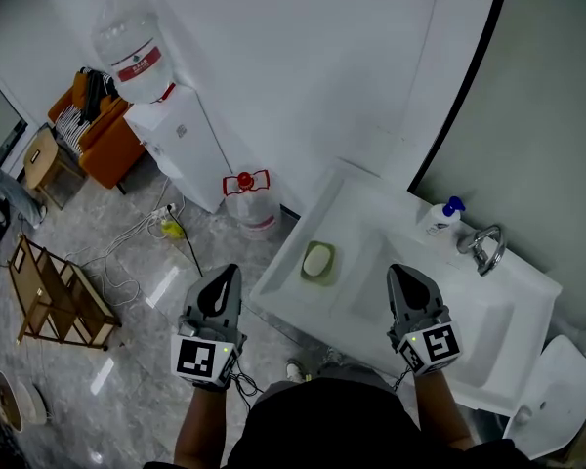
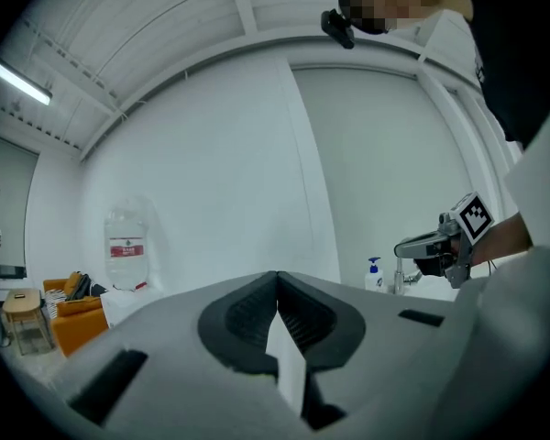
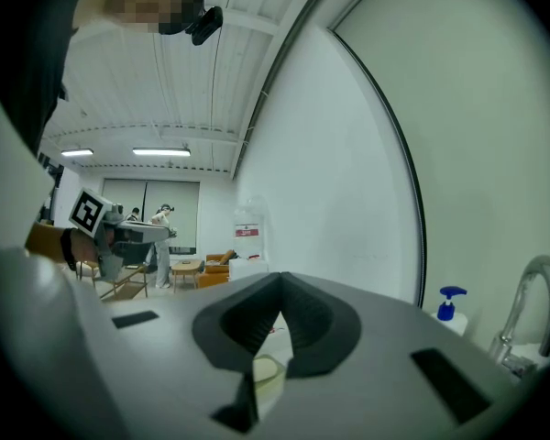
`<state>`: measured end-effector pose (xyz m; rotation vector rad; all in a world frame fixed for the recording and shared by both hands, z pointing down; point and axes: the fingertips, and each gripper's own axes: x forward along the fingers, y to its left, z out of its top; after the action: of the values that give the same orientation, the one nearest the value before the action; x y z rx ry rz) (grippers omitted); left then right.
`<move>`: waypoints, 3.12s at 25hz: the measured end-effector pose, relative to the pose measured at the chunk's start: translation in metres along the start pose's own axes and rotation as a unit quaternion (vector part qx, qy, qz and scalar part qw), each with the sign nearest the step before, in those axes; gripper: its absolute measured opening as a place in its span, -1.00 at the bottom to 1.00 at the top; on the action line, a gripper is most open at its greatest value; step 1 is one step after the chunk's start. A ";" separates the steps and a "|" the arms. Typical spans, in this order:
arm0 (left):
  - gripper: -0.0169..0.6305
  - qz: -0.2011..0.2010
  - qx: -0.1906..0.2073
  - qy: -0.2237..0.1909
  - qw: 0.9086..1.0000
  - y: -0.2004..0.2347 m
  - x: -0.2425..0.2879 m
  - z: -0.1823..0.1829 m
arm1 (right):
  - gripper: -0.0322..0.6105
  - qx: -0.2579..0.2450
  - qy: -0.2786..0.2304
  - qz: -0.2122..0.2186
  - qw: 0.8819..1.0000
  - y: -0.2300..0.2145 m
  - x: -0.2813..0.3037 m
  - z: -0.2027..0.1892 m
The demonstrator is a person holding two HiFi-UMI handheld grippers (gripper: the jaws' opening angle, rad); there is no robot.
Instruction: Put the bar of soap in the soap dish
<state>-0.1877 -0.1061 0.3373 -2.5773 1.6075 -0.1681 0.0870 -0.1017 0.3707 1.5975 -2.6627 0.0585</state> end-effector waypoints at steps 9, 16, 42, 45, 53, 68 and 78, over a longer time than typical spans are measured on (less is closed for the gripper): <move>-0.88 0.043 -0.011 -0.025 0.999 0.006 -0.057 0.015 | -0.86 -0.010 -0.006 -0.043 0.999 -0.023 -0.021 0.010; -0.88 0.045 -0.012 -0.016 0.999 0.001 -0.090 0.012 | -0.86 -0.013 0.000 -0.060 0.998 -0.021 -0.036 0.014; -0.88 0.037 -0.040 -0.024 0.998 0.004 -0.144 -0.006 | -0.86 -0.018 0.007 -0.046 0.999 0.047 -0.060 0.015; -0.88 0.033 -0.047 -0.026 0.998 0.001 -0.145 -0.008 | -0.86 -0.017 0.009 -0.050 0.999 0.051 -0.065 0.013; -0.88 0.024 -0.057 -0.039 0.997 -0.005 -0.142 -0.006 | -0.86 -0.017 0.003 -0.037 0.999 0.060 -0.072 0.024; -0.89 0.010 -0.067 -0.043 0.997 -0.018 -0.147 -0.010 | -0.86 -0.047 -0.003 -0.018 0.999 0.081 -0.083 0.033; -0.89 0.018 -0.070 -0.044 0.996 -0.016 -0.161 -0.014 | -0.86 -0.052 -0.006 -0.007 0.999 0.094 -0.083 0.033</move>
<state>-0.2462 0.0451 0.3471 -2.6134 1.6888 0.0633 0.0422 0.0138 0.3326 1.5894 -2.6161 -0.0896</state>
